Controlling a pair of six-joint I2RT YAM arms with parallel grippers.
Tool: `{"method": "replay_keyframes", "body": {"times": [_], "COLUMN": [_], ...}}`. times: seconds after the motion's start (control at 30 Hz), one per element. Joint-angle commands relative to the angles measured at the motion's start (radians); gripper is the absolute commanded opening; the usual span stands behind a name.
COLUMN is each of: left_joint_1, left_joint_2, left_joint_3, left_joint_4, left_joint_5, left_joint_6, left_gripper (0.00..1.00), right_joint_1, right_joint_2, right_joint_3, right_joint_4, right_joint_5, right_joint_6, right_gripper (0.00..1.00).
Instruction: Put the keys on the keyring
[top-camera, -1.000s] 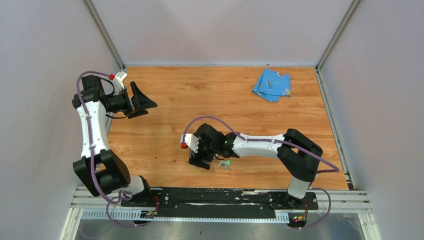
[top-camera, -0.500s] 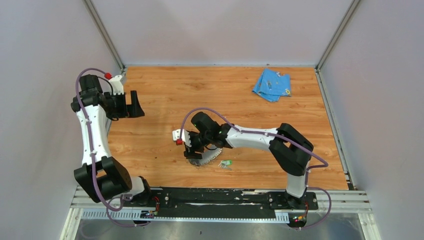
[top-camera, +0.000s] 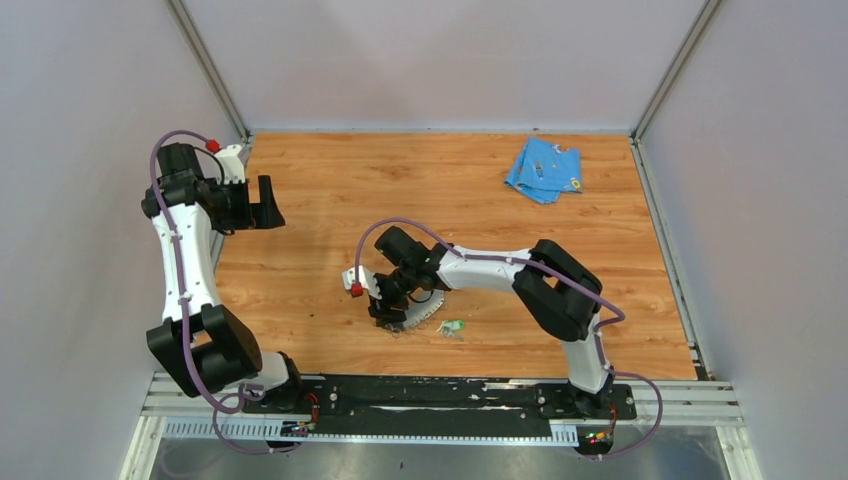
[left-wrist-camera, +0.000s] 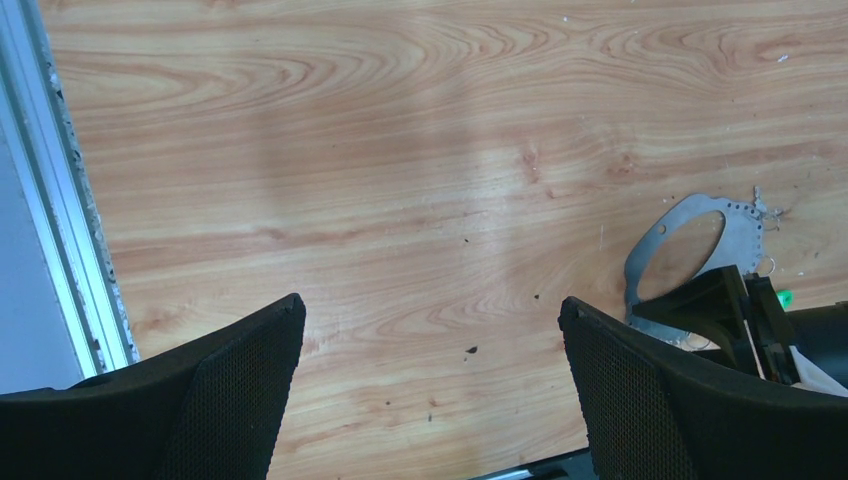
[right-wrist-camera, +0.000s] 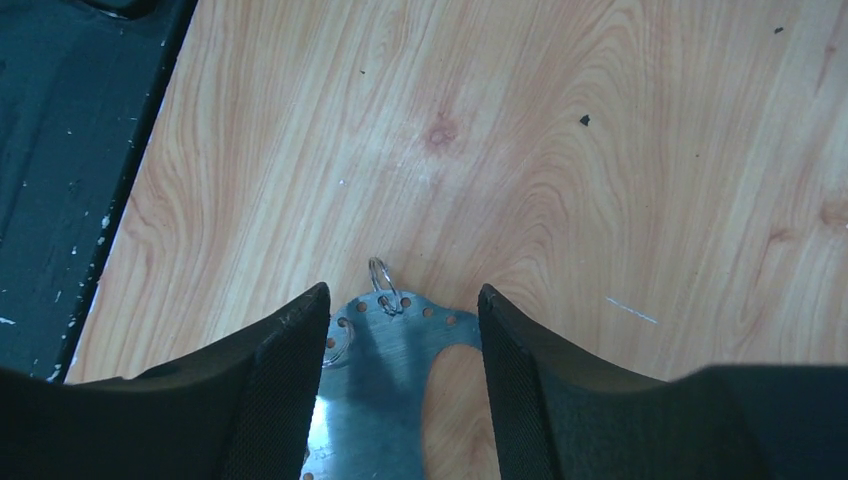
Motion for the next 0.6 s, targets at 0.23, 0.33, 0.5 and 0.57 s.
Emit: {"method": "replay_keyframes", "body": {"times": [0.23,0.33,0.5,0.57], "left_joint_1": [0.008,0.006,0.008,0.007], "left_joint_2": [-0.001,-0.003,-0.009,-0.014], "left_joint_3": [0.012,0.007,0.007,0.009], "left_joint_4": [0.014,0.013,0.013,0.013], "left_joint_5": [0.003,0.01,0.023,0.025], "left_joint_6": [0.003,0.005,0.011,0.017], "left_gripper": [1.0,0.96,0.98,1.0], "right_joint_1": [-0.018,-0.023,-0.025,-0.024], "right_joint_2": [0.067,0.07,0.081,0.089], "right_joint_3": [0.052,0.055,0.064,0.068], "right_joint_4": [-0.039,-0.045,-0.054,-0.059], "right_joint_5": [-0.02,-0.022,-0.028,-0.032], "right_joint_6": [-0.04,-0.042,-0.044,-0.043], "right_gripper": [0.5,0.46,0.42,0.41]}}
